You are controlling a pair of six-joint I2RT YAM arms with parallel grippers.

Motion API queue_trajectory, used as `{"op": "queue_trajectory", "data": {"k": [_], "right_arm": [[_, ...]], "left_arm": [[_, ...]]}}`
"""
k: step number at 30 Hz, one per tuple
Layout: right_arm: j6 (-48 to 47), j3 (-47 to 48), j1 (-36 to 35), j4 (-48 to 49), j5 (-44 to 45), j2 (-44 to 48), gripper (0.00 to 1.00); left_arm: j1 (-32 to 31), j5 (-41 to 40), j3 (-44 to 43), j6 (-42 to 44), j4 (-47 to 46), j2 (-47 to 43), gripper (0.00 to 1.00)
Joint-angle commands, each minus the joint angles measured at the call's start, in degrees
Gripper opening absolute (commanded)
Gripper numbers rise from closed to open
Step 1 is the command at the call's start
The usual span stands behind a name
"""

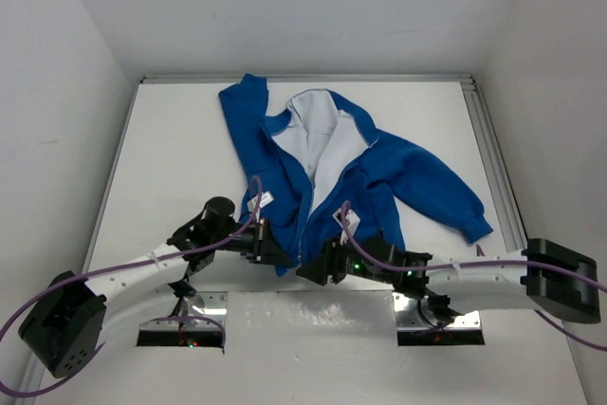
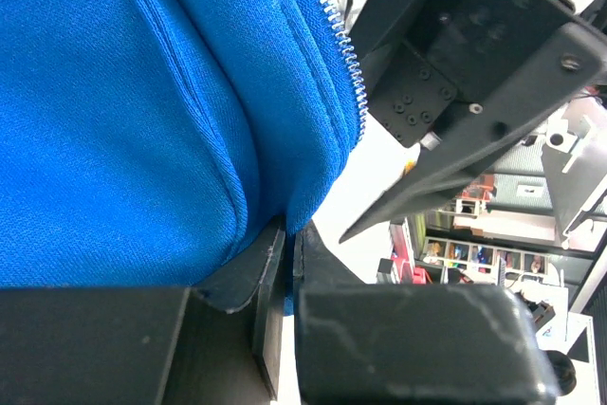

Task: Zip up the jacket

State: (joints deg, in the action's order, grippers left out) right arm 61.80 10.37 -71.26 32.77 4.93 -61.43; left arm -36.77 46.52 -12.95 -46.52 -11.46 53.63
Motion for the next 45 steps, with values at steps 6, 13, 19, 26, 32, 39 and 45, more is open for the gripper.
{"op": "queue_trajectory", "data": {"k": [6, 13, 19, 26, 32, 39, 45], "right_arm": [[2.80, 1.31, -0.80, 2.91, -2.90, -2.72, 0.53], [4.73, 0.70, -0.89, 7.03, -3.87, -6.06, 0.47], [5.44, 1.67, -0.89, 12.05, -6.23, -9.50, 0.45], [5.53, 0.18, -0.89, 16.44, -2.82, -10.47, 0.45], [5.70, -0.09, -0.89, 21.27, -2.64, -13.62, 0.46], [6.31, -0.97, -0.89, 23.12, -2.38, -14.25, 0.49], [5.96, -2.11, -1.07, 24.00, -0.89, -14.33, 0.51]], "left_arm": [[-0.84, 2.26, -0.32, 0.03, -1.81, -0.36, 0.00], [-0.84, 2.43, 0.12, -0.85, -2.69, -1.16, 0.00], [-0.84, 2.78, 0.64, -1.12, -3.04, -1.07, 0.00], [-0.84, 2.96, 0.65, -1.20, -3.13, -1.77, 0.00], [-0.84, 2.96, 1.26, -2.17, -3.13, -3.00, 0.00], [-0.84, 2.78, 1.44, -3.22, -2.69, -4.50, 0.00], [-0.84, 2.87, 1.87, -4.10, -3.65, -4.85, 0.00]]}}
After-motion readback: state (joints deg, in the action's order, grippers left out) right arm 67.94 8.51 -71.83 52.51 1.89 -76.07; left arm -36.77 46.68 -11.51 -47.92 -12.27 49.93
